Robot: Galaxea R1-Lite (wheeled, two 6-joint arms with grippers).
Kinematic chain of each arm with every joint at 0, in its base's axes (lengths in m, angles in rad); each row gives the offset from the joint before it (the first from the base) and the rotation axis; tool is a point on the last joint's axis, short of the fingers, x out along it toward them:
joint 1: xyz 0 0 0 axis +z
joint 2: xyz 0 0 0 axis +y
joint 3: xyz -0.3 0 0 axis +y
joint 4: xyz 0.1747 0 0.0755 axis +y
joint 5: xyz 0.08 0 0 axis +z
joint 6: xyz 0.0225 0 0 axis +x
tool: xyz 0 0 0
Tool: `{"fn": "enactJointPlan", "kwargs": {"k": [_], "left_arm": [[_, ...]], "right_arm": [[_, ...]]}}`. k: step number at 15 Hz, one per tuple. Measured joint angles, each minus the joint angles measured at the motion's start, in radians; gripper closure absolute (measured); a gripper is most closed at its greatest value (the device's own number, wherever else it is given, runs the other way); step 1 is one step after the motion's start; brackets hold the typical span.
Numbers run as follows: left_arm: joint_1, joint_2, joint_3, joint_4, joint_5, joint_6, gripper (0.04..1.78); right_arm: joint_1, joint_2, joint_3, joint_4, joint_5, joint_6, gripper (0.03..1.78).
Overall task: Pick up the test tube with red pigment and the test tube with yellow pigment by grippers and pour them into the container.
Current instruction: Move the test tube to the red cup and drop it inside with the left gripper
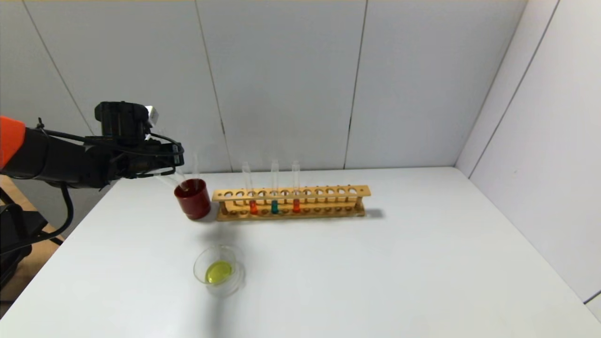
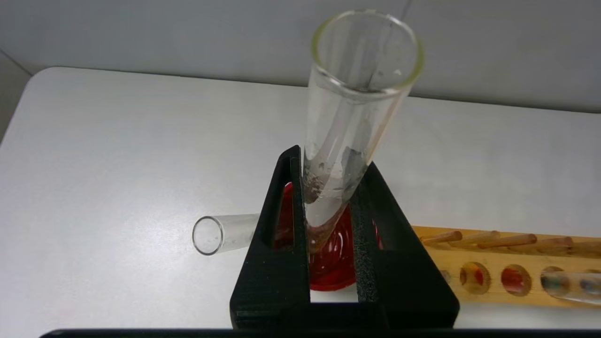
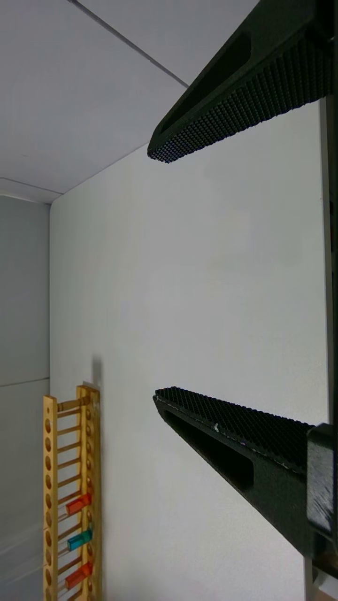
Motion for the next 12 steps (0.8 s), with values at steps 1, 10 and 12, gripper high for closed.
{"fn": "enactJointPlan", "kwargs": {"k": [1,10,12], "left_arm": [[0.001,0.006,-0.006,0.001,0.0,-0.011,1.51],[-0.011,0.054,-0.036,-0.002,0.005,-0.013,1.51],[-0.012,0.065,-0.042,-0.013,0.006,-0.013,1.51]], "right_arm": [[0.0,0.0,0.0,0.0,0.0,0.0,0.06],[0.0,0.0,0.0,0.0,0.0,0.0,0.06],[0.0,0.0,0.0,0.0,0.0,0.0,0.06]]}}
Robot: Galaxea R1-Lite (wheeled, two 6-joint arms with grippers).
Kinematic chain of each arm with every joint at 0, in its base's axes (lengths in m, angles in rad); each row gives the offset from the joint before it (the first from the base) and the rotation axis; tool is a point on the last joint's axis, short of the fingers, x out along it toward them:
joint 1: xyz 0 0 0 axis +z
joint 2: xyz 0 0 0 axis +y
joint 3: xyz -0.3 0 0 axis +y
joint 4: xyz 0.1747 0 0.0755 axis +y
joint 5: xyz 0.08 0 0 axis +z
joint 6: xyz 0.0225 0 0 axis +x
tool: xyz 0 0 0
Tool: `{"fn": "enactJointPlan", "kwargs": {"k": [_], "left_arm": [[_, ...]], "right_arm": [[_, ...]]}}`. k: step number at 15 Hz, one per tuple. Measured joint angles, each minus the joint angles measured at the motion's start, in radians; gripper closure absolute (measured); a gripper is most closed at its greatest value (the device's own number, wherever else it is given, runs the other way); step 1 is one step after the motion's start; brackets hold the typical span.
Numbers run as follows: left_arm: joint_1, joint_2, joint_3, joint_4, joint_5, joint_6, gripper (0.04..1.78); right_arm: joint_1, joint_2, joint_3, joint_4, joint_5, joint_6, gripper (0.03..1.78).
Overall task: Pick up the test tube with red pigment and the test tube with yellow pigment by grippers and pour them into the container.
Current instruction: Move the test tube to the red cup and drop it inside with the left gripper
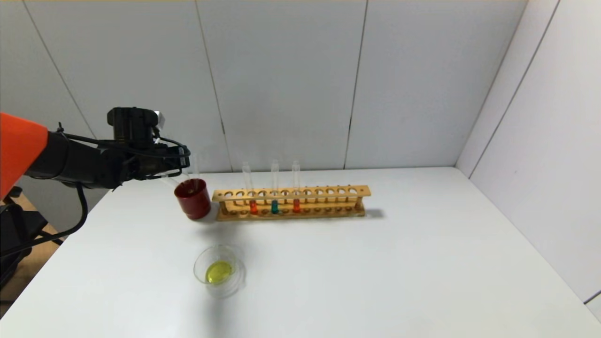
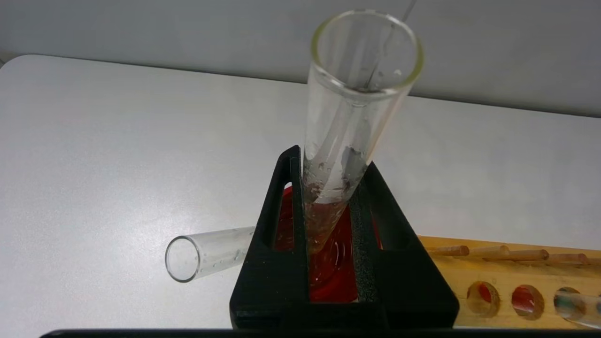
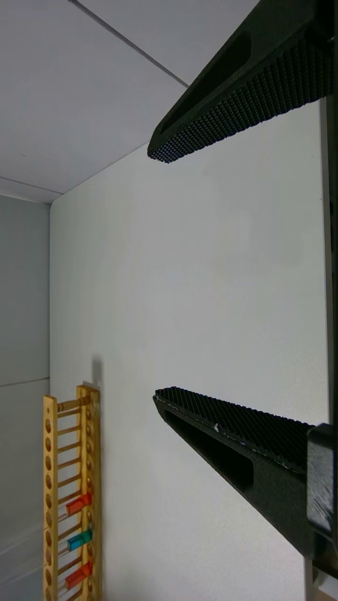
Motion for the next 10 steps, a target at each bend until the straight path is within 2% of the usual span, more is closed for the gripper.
{"fn": "enactJointPlan", "kwargs": {"k": [4,6,8,10], "left_arm": [[-0.004,0.023,-0.004,-0.026,0.002,0.0,1.49],[-0.008,0.03,-0.004,-0.026,0.004,0.001,1.41],[-0.008,0.033,-0.004,-0.026,0.004,0.001,1.21],[-0.008,0.031,-0.004,-0.025,0.004,0.002,0.89]], "right_arm": [[0.0,0.0,0.0,0.0,0.0,0.0,0.06],[0.0,0.0,0.0,0.0,0.0,0.0,0.06],[0.0,0.0,0.0,0.0,0.0,0.0,0.06],[0.0,0.0,0.0,0.0,0.0,0.0,0.06]]}}
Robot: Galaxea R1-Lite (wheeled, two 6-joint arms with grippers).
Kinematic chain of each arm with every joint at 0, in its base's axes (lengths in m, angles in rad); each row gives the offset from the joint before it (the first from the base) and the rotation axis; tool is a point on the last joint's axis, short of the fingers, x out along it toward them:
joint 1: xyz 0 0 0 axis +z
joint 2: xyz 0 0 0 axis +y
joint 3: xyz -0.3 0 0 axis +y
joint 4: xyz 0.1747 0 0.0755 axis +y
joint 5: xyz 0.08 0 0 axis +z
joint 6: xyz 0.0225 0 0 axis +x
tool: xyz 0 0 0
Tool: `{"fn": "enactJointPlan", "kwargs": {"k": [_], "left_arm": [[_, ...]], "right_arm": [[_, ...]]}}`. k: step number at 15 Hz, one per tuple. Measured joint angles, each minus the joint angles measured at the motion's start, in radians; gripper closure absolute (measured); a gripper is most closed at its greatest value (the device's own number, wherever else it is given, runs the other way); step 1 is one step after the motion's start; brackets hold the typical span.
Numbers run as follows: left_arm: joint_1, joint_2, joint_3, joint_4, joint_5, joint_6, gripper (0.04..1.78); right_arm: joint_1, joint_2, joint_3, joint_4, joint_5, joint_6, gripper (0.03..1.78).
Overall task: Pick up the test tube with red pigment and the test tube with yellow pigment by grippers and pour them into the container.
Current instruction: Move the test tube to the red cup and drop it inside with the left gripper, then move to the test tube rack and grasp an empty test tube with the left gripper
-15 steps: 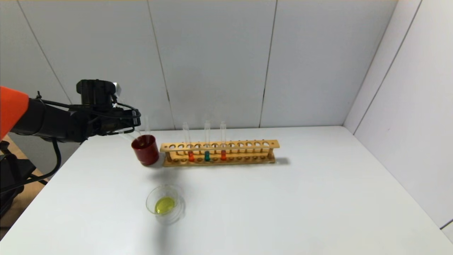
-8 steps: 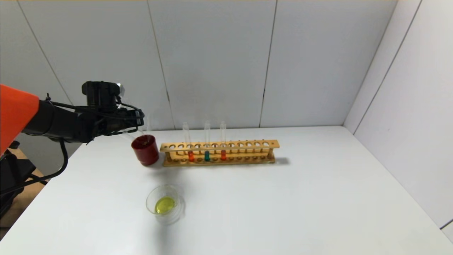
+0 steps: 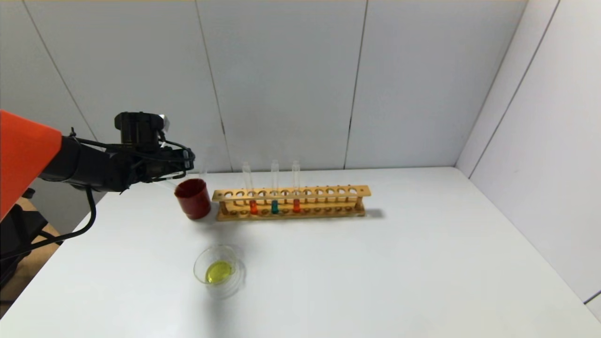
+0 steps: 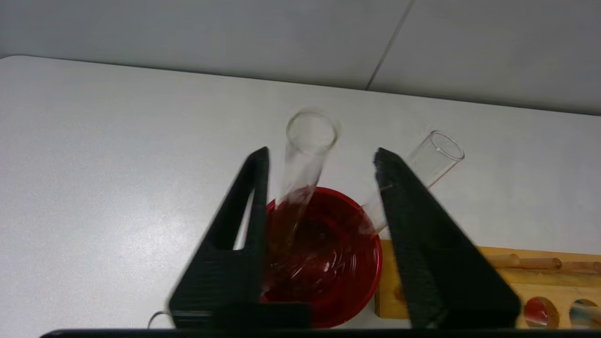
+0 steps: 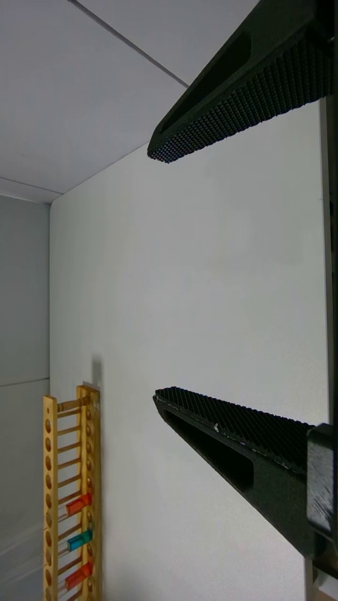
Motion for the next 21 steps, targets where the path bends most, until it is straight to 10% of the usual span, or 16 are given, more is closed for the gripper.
{"fn": "enactJointPlan", "kwargs": {"k": [7,21], "left_arm": [[-0.009,-0.072,-0.004,0.036,-0.002,0.007,0.09],[-0.233,-0.516,0.117,0.623,0.0,-0.049,0.07]], "right_arm": [[0.0,0.0,0.0,0.0,0.0,0.0,0.06],[0.0,0.0,0.0,0.0,0.0,0.0,0.06]]}}
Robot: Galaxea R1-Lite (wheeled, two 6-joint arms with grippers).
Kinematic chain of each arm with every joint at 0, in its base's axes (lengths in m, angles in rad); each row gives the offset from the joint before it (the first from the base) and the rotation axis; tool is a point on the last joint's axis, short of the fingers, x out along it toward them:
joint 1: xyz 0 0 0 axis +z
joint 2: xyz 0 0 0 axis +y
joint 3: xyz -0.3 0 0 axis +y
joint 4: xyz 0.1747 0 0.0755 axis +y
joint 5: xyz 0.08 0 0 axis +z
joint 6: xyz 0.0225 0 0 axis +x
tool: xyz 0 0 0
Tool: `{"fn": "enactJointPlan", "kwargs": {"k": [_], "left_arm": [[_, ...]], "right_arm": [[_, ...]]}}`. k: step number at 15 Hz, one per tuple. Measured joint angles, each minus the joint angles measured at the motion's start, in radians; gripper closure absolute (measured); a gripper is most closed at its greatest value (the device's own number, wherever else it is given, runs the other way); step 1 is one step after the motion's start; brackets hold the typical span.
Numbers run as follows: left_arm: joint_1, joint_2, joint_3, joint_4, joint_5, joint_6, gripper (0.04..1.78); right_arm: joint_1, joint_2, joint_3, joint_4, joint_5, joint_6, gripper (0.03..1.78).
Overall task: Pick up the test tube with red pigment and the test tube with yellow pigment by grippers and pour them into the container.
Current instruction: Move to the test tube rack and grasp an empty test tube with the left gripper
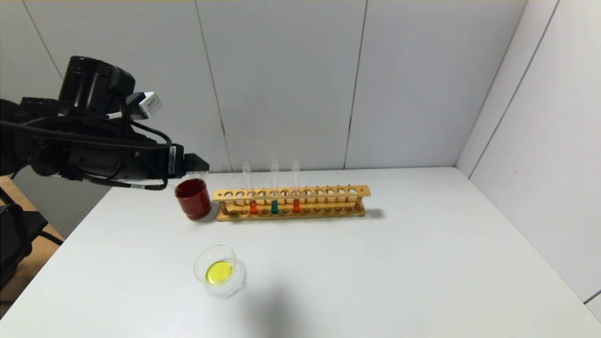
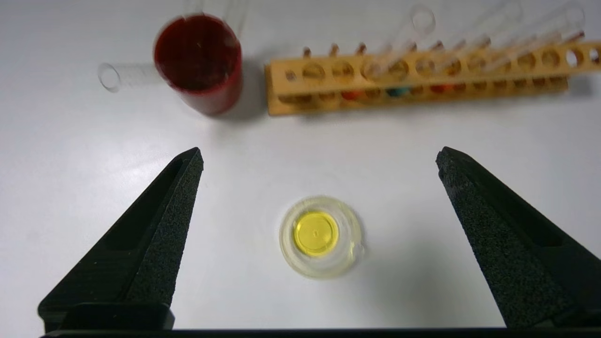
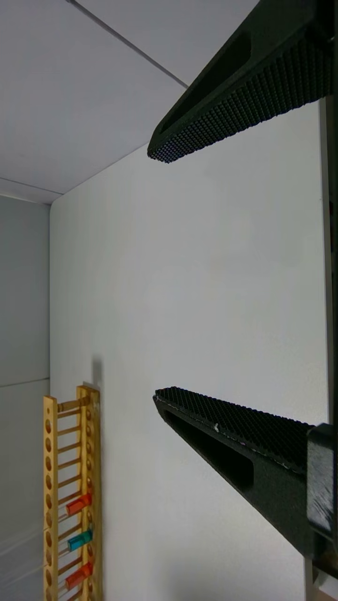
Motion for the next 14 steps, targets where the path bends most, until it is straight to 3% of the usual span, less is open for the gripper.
{"fn": "enactJointPlan", "kwargs": {"k": [3,6,14], "left_arm": [[-0.075,-0.06,0.11,-0.015,0.005,-0.035,0.07],[-0.127,-0.086,0.194,-0.126,0.006,-0.094,0.07],[-0.166,0.013,0.275,-0.382,0.015,-0.102,0.07]], "right_arm": [[0.0,0.0,0.0,0.0,0.0,0.0,0.06],[0.0,0.0,0.0,0.0,0.0,0.0,0.06],[0.0,0.0,0.0,0.0,0.0,0.0,0.06]]}}
